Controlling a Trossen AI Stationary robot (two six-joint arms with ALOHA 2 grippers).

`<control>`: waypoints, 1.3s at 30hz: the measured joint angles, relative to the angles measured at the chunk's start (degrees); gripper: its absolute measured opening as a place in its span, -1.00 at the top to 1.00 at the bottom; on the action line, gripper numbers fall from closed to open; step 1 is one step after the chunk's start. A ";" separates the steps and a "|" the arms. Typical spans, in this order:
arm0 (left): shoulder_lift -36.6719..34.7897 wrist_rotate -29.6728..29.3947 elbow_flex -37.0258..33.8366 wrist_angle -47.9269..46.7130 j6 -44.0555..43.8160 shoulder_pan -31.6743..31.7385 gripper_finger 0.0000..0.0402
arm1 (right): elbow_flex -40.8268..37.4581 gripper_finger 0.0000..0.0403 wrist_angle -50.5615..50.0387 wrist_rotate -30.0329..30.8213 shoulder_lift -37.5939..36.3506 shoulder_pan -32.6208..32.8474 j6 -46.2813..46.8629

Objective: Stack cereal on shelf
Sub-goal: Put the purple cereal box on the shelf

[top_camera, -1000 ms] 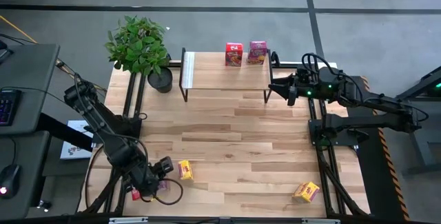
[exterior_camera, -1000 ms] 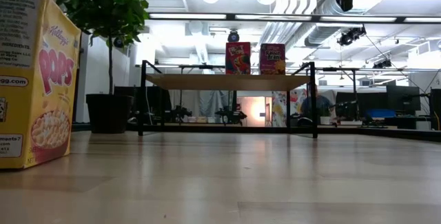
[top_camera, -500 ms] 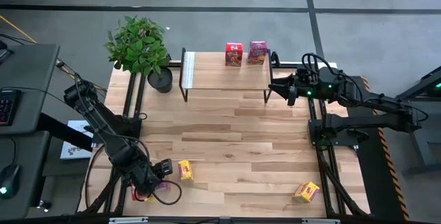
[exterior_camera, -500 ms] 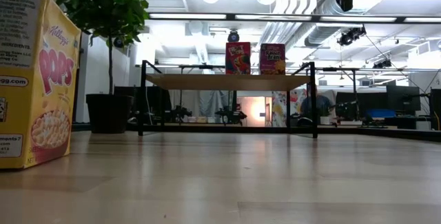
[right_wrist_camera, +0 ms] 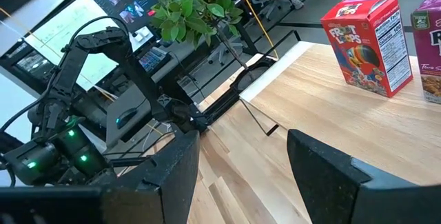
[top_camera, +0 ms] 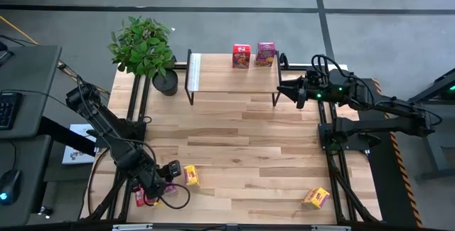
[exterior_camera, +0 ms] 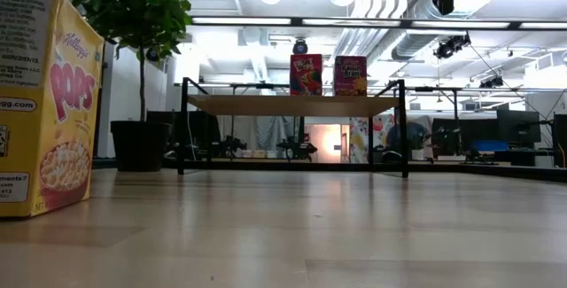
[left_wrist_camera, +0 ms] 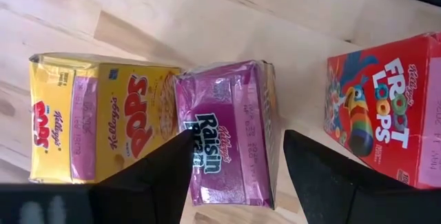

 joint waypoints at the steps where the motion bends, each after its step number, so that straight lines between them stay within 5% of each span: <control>1: 0.01 -0.01 0.00 0.00 -0.04 0.00 -0.06 | 0.00 -0.06 0.00 0.02 0.00 0.02 0.01; 26: -1.68 3.60 2.56 0.26 -9.38 -0.50 -0.06 | -0.04 -0.06 -0.02 0.20 0.02 0.00 -1.08; 31: -1.68 0.73 2.56 1.22 -13.84 -0.42 -0.06 | -0.04 -0.06 -0.02 0.35 0.04 0.00 -1.10; 39: -1.68 0.45 2.56 1.13 -10.06 0.00 -0.06 | -0.04 -0.06 -0.03 0.33 0.04 0.01 -0.35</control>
